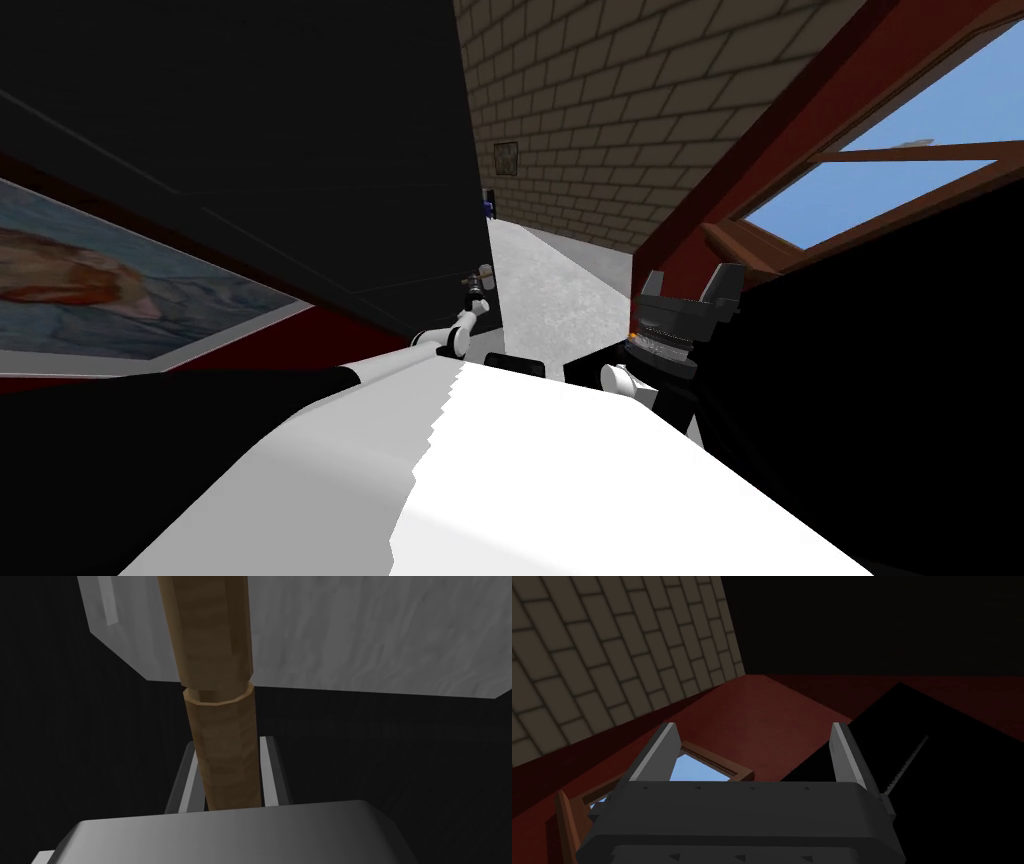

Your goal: Push the door open

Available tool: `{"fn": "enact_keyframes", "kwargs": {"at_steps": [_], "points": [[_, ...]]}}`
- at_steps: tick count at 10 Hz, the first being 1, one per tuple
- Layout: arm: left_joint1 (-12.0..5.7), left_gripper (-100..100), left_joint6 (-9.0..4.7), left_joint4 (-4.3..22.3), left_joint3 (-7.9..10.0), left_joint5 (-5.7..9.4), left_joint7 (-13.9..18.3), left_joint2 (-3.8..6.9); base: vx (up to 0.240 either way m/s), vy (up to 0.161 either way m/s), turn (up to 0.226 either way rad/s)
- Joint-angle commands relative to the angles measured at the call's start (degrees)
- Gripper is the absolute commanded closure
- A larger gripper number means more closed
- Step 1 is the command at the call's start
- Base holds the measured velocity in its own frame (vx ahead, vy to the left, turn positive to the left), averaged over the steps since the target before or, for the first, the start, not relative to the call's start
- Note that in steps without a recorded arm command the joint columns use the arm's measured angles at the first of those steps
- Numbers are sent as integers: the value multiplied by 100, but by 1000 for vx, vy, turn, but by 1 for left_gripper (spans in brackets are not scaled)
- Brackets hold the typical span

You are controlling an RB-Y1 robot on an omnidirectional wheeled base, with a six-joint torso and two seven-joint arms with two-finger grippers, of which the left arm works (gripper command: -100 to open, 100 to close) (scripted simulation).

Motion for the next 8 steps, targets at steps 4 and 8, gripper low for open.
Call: {"fn": "enact_keyframes", "kwargs": {"at_steps": [4, 8], "points": [[-107, 100, -194, 34, 368, 114, -391, -162, 164, -30, 83], [-103, 100, -258, 20, 607, 217, -628, -120, 137, -28, 56]]}}
